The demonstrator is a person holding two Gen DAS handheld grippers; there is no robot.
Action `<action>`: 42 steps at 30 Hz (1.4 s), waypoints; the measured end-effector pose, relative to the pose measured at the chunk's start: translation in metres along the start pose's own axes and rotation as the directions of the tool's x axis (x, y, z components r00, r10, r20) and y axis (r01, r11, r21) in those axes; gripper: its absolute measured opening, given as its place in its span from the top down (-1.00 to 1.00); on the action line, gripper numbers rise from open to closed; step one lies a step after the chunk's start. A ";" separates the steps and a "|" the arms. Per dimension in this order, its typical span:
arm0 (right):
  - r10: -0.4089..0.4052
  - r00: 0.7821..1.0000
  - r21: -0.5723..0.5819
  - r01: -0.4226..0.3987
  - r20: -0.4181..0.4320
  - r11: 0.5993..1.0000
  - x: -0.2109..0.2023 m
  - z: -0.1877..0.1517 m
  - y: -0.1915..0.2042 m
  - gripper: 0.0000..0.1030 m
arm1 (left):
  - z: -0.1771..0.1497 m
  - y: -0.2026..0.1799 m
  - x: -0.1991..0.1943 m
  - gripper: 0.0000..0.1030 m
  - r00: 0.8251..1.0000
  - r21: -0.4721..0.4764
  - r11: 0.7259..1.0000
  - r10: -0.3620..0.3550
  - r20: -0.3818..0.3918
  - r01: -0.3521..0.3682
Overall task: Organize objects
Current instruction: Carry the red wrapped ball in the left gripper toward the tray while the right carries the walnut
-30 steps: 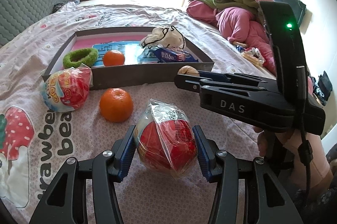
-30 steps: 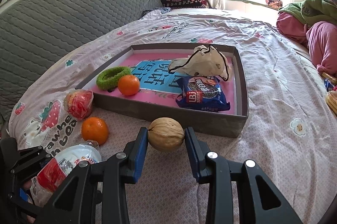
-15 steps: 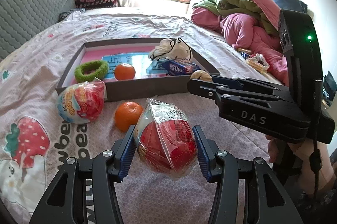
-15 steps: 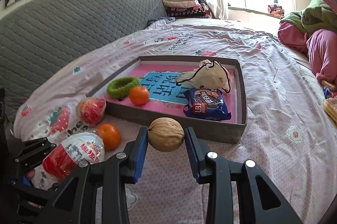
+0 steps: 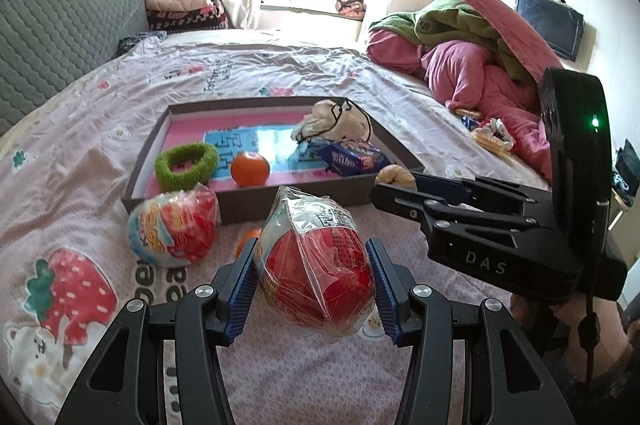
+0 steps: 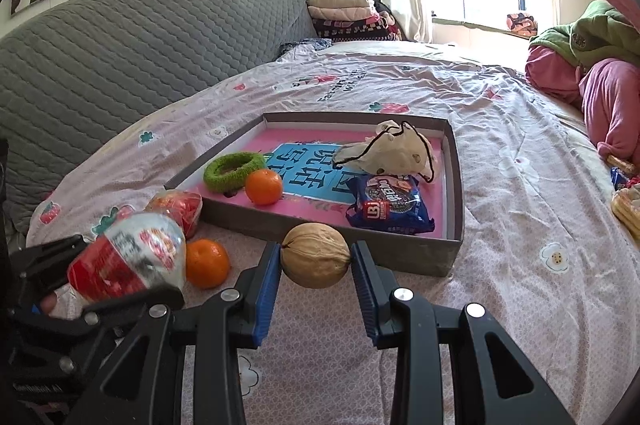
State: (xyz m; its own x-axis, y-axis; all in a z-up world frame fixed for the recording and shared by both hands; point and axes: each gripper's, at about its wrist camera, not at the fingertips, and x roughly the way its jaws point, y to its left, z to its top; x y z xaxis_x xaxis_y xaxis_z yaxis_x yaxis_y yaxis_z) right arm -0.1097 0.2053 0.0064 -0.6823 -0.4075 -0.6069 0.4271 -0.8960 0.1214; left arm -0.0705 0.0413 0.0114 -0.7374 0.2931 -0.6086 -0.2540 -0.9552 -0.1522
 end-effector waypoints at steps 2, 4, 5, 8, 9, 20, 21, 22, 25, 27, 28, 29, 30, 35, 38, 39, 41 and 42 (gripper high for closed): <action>-0.002 1.000 0.004 0.002 0.009 1.000 -0.002 0.001 -0.001 0.29 | 0.003 0.002 -0.001 -0.05 1.000 0.003 1.000 0.003 0.005 -0.003; -0.007 1.000 0.007 0.007 0.021 1.000 -0.004 0.001 -0.002 0.29 | 0.007 0.005 -0.002 -0.05 1.000 0.002 1.000 0.006 0.014 -0.006; -0.010 1.000 0.010 0.009 0.028 1.000 -0.005 0.002 -0.002 0.29 | 0.008 0.007 -0.002 -0.05 1.000 0.004 1.000 0.007 0.016 -0.007; -0.017 0.999 0.026 0.016 0.049 1.000 -0.008 0.004 -0.005 0.29 | 0.012 0.012 -0.004 -0.05 1.000 0.007 1.000 0.013 0.024 -0.013; -0.020 0.998 0.028 0.018 0.053 0.999 -0.009 0.004 -0.005 0.29 | 0.013 0.013 -0.004 -0.05 1.000 0.005 1.000 0.014 0.024 -0.014; -0.042 0.996 -0.017 0.043 0.074 0.999 -0.012 0.009 0.006 0.29 | 0.031 0.028 -0.008 -0.05 0.998 -0.011 1.000 0.025 0.052 -0.024; -0.047 0.996 -0.030 0.050 0.079 0.998 -0.013 0.010 0.008 0.29 | 0.033 0.029 -0.008 -0.05 0.998 -0.016 1.000 0.026 0.053 -0.025; -0.054 0.995 -0.043 0.058 0.085 0.997 -0.014 0.010 0.011 0.29 | 0.034 0.031 -0.008 -0.05 0.998 -0.020 0.999 0.028 0.055 -0.027; -0.065 0.993 -0.076 0.072 0.099 0.994 -0.016 0.011 0.019 0.29 | 0.037 0.035 -0.008 -0.05 0.998 -0.028 0.999 0.026 0.061 -0.025; -0.065 0.993 -0.084 0.074 0.104 0.994 -0.017 0.012 0.022 0.29 | 0.038 0.037 -0.007 -0.05 0.998 -0.029 0.999 0.028 0.064 -0.026; -0.063 0.992 -0.082 0.072 0.105 0.994 -0.017 0.012 0.023 0.29 | 0.039 0.037 -0.007 -0.05 0.998 -0.028 0.999 0.027 0.063 -0.026; -0.055 0.993 -0.075 0.063 0.104 0.995 -0.017 0.013 0.022 0.29 | 0.039 0.037 -0.006 -0.05 0.998 -0.026 0.999 0.028 0.063 -0.026; -0.043 0.994 -0.063 0.050 0.103 0.997 -0.017 0.014 0.021 0.29 | 0.040 0.038 -0.006 -0.05 0.998 -0.025 0.999 0.029 0.063 -0.028; -0.029 0.993 -0.044 0.034 0.110 0.998 -0.019 0.018 0.020 0.29 | 0.042 0.040 -0.003 -0.05 0.998 -0.025 0.999 0.033 0.059 -0.032; -0.025 0.993 -0.041 0.030 0.116 0.999 -0.020 0.021 0.020 0.29 | 0.045 0.043 -0.003 -0.05 0.997 -0.024 0.999 0.038 0.063 -0.037; -0.025 0.993 -0.040 0.030 0.118 0.999 -0.021 0.021 0.021 0.29 | 0.047 0.044 -0.002 -0.05 0.997 -0.023 0.999 0.040 0.064 -0.039; -0.024 0.993 -0.045 0.030 0.119 0.999 -0.021 0.024 0.022 0.29 | 0.049 0.047 -0.001 -0.05 0.997 -0.030 0.999 0.040 0.063 -0.038; -0.024 0.992 -0.047 0.030 0.122 0.998 -0.021 0.025 0.022 0.29 | 0.050 0.049 -0.001 -0.05 0.997 -0.032 0.999 0.038 0.063 -0.036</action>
State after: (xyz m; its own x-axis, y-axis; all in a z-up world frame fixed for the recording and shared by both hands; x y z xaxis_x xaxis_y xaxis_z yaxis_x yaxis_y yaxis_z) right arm -0.1005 0.1895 0.0413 -0.7596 -0.4041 -0.5096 0.4336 -0.8987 0.0663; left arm -0.1137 -0.0033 0.0437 -0.7845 0.2589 -0.5635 -0.2070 -0.9659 -0.1556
